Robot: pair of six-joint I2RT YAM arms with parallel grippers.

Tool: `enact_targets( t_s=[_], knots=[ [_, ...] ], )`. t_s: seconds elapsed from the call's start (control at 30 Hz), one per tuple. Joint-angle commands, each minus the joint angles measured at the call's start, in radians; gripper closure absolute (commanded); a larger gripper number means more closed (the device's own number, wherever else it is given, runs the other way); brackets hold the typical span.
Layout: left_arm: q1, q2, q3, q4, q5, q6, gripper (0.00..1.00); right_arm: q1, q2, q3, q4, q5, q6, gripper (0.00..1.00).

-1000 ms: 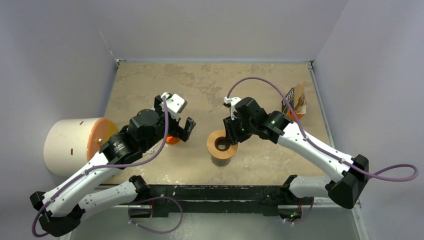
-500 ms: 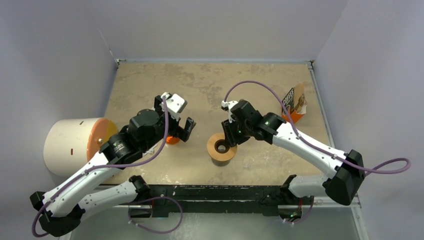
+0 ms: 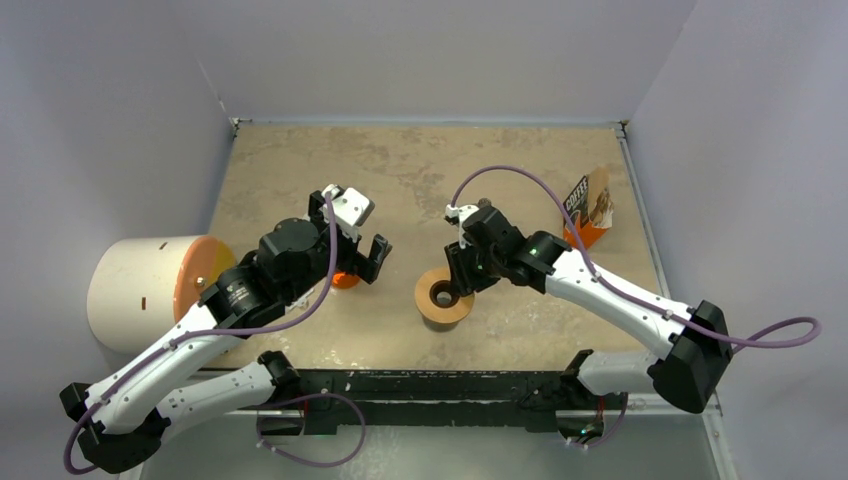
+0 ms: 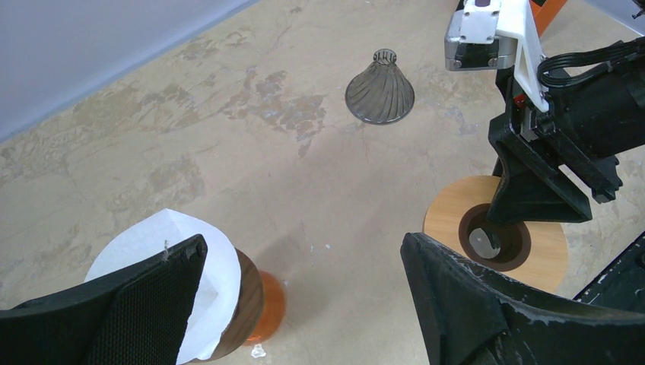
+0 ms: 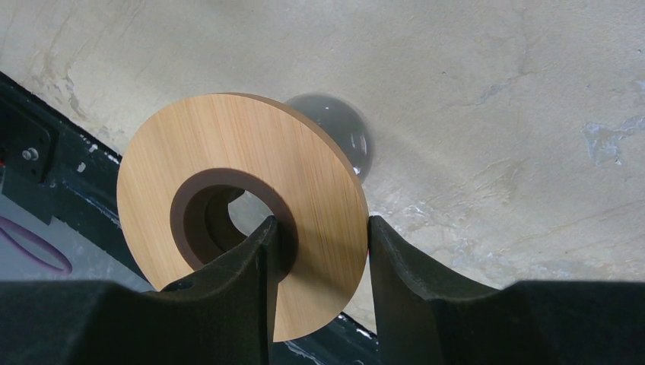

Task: Place the coffee filter in the dripper
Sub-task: Place the dripper holder onto the coffee server.

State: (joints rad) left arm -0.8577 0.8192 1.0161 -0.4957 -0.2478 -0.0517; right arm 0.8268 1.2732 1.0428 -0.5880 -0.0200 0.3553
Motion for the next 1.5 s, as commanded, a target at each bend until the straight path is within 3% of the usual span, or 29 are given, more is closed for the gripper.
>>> enact_targets(
  t_s=[0.0, 0.17, 0.4, 0.83, 1.17, 1.47],
  knots=[
    [0.006, -0.003, 0.004, 0.016, -0.005, -0.011, 0.0, 0.006, -0.018, -0.011, 0.019, 0.03, 0.016, 1.0],
    [0.006, -0.003, 0.004, 0.016, -0.004, -0.011, 0.0, 0.006, -0.021, -0.012, 0.021, 0.034, 0.019, 0.96],
    [0.006, -0.006, 0.004, 0.015, -0.002, -0.011, 0.0, 0.008, -0.034, -0.009, 0.017, 0.023, 0.028, 0.71],
    [0.006, -0.002, 0.005, 0.016, 0.004, -0.012, 0.0, 0.008, -0.063, 0.003, 0.02, 0.001, 0.051, 0.4],
    [0.006, -0.006, 0.004, 0.017, 0.005, -0.013, 0.0, 0.008, -0.086, 0.042, -0.01, 0.018, 0.062, 0.35],
    [0.006, -0.009, 0.006, 0.017, 0.009, -0.014, 0.0, 0.008, -0.159, 0.115, -0.117, 0.194, 0.118, 0.33]
  ],
)
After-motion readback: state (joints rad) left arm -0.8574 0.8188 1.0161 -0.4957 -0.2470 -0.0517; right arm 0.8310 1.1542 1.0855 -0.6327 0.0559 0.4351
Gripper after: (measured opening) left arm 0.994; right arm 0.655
